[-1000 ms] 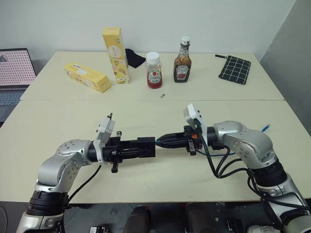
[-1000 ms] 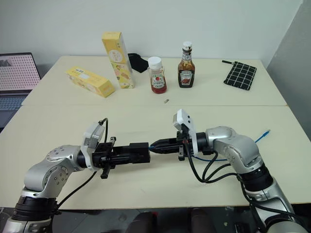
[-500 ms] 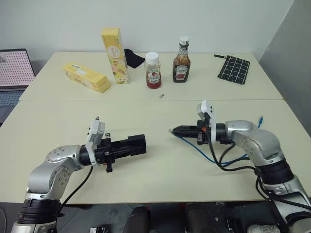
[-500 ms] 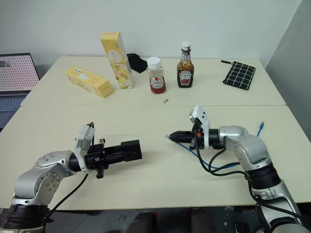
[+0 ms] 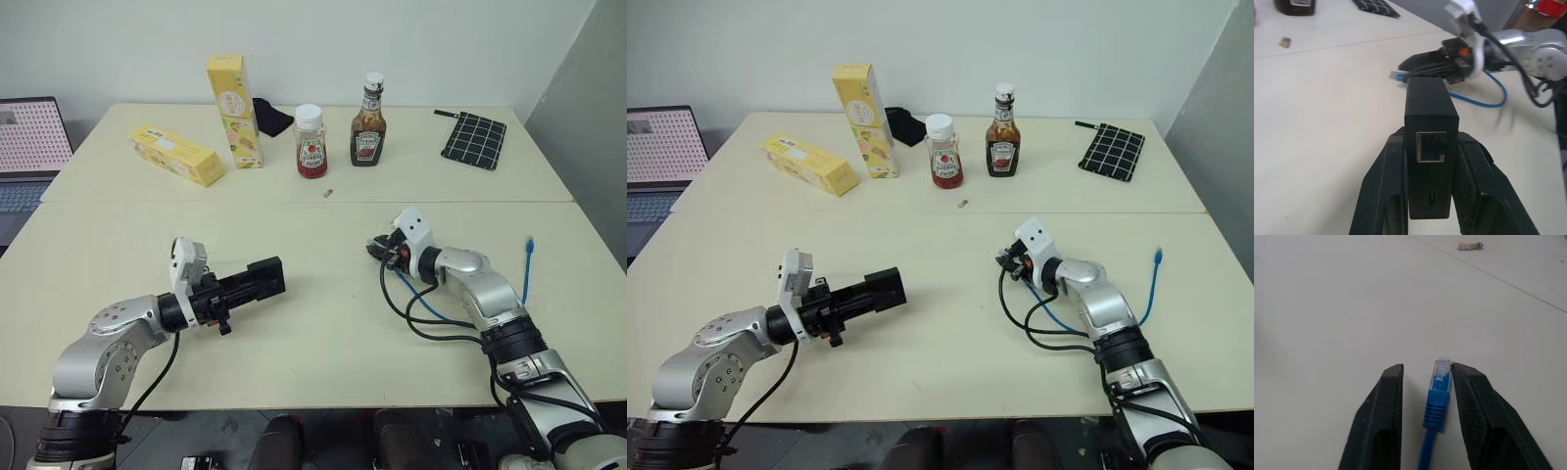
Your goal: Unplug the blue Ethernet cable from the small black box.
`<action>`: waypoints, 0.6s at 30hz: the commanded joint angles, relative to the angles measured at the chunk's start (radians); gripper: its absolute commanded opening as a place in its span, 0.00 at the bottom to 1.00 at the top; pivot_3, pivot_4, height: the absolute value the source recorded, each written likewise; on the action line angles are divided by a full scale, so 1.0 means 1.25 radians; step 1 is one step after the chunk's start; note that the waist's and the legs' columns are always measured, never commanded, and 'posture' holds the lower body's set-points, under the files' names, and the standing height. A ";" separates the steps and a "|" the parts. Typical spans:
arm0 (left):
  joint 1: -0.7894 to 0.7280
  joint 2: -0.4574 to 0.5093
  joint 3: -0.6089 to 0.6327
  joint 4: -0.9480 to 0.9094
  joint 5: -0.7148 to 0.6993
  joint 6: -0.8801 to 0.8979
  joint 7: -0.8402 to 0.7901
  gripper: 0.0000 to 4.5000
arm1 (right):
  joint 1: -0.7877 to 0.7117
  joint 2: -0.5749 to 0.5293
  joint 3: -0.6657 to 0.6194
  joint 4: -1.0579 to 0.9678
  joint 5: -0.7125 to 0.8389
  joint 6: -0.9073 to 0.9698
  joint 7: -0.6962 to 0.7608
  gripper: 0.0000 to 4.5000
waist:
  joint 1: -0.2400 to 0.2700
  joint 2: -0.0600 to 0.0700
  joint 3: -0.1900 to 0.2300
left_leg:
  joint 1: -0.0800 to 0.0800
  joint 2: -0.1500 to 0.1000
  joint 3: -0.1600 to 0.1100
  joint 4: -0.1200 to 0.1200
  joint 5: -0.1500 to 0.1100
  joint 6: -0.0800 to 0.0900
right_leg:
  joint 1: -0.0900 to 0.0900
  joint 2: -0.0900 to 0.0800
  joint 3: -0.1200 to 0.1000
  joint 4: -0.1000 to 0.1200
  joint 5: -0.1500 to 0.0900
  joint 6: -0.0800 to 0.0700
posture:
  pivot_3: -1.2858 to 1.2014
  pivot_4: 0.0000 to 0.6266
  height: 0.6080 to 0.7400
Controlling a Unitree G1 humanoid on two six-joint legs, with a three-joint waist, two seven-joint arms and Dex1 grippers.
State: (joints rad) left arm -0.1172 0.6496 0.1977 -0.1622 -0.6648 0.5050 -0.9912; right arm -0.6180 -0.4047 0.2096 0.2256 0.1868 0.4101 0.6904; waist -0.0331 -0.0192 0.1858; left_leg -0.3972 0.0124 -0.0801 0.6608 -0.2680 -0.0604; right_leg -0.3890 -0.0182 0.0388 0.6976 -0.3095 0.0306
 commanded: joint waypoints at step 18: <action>-0.102 -0.223 0.099 0.493 0.374 -0.685 0.489 0.18 | -0.033 0.056 0.120 -0.337 0.060 0.140 0.101 0.95 | 0.003 -0.001 -0.001 | 0.000 -0.001 0.000 0.001 0.000 0.000 | 0.000 -0.002 -0.001 0.000 0.001 0.001 | 0.52 0.24 1.00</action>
State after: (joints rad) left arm -0.2260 0.3663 0.3023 0.4407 -0.2040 -0.2998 -0.4016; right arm -0.6426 -0.3399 0.3661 -0.1738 0.2694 0.6011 0.8223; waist -0.0299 -0.0206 0.1849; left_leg -0.3979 0.0104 -0.0805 0.6617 -0.2680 -0.0604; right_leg -0.3890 -0.0204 0.0380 0.6969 -0.3085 0.0320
